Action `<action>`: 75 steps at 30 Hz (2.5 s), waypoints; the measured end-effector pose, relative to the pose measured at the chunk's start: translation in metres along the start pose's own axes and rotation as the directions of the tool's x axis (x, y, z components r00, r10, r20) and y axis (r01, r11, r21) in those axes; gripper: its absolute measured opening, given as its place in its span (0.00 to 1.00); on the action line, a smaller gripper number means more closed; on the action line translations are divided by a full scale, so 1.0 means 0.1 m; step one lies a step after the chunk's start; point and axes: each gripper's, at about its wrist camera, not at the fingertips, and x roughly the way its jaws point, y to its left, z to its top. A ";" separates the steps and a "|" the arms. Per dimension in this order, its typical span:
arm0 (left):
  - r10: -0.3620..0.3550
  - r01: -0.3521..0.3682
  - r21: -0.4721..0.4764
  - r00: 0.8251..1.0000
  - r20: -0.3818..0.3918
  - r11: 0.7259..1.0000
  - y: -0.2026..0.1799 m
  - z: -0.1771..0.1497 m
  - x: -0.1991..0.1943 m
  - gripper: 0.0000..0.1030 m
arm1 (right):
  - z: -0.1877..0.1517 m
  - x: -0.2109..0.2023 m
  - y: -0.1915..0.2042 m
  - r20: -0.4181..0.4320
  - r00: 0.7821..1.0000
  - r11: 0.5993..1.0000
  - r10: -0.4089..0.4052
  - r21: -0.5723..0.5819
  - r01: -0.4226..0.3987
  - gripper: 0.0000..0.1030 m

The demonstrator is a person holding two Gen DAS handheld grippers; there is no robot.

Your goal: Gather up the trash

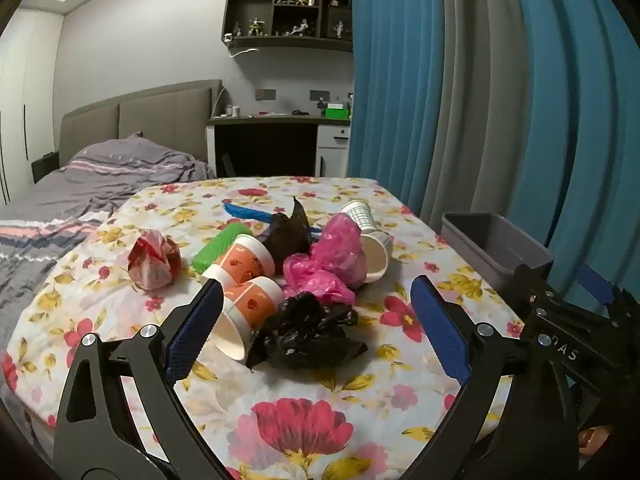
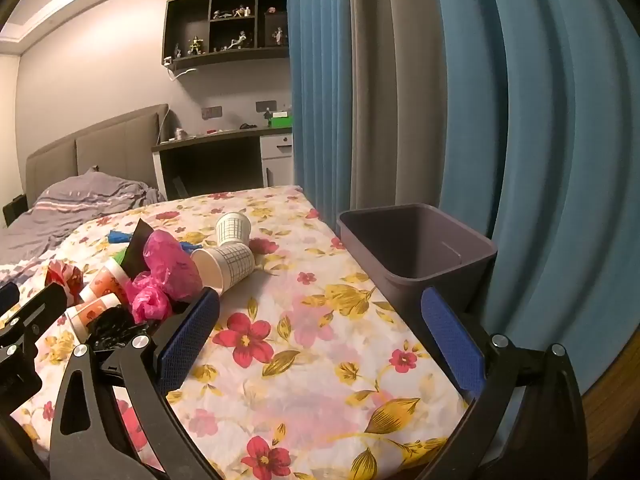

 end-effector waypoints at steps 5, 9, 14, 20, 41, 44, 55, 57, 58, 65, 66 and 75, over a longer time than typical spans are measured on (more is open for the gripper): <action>-0.004 0.004 -0.007 1.000 0.002 1.000 0.00 0.01 0.00 0.90 | 0.00 -0.01 0.00 0.006 1.000 1.000 0.001 0.000 -0.001 0.95; -0.004 0.004 -0.011 1.000 0.009 1.000 -0.03 0.02 -0.01 0.90 | 0.01 -0.01 -0.01 0.008 1.000 1.000 0.001 0.001 -0.001 0.95; 0.002 -0.002 -0.010 1.000 0.006 1.000 -0.05 0.05 -0.01 0.90 | 0.01 -0.01 -0.01 0.009 1.000 1.000 0.000 0.001 0.000 0.95; -0.007 0.007 -0.014 1.000 0.012 1.000 0.00 0.03 -0.03 0.90 | 0.00 -0.02 0.00 0.012 1.000 1.000 0.000 0.000 0.000 0.95; -0.007 0.007 -0.008 1.000 0.016 1.000 -0.01 0.01 0.00 0.90 | 0.00 -0.02 0.00 0.018 1.000 1.000 -0.001 -0.003 0.001 0.95; -0.008 0.008 -0.009 1.000 0.016 1.000 -0.01 0.01 0.00 0.90 | 0.00 -0.02 0.00 0.019 1.000 1.000 -0.002 -0.005 0.002 0.95; -0.014 0.014 -0.007 1.000 0.017 1.000 -0.04 0.00 0.02 0.90 | 0.00 -0.02 0.01 0.020 1.000 1.000 -0.001 -0.007 0.001 0.95; -0.014 0.014 -0.007 1.000 0.019 1.000 -0.04 0.00 0.02 0.90 | 0.00 -0.02 0.01 0.021 1.000 1.000 -0.002 -0.007 0.002 0.95; -0.014 0.014 -0.007 1.000 0.019 1.000 -0.04 0.00 0.01 0.90 | 0.00 -0.02 0.01 0.021 1.000 1.000 -0.002 -0.006 0.002 0.95; -0.017 0.017 -0.008 1.000 0.021 1.000 -0.04 0.00 0.03 0.90 | -0.01 -0.02 0.01 0.022 1.000 1.000 -0.003 -0.008 0.003 0.95; -0.017 0.017 -0.008 1.000 0.022 1.000 -0.04 0.00 0.03 0.90 | -0.01 -0.02 0.01 0.023 1.000 1.000 -0.003 -0.008 0.003 0.95; -0.016 0.016 -0.009 1.000 0.023 1.000 -0.04 -0.01 0.03 0.90 | -0.01 -0.02 0.00 0.024 1.000 1.000 -0.003 -0.009 0.003 0.95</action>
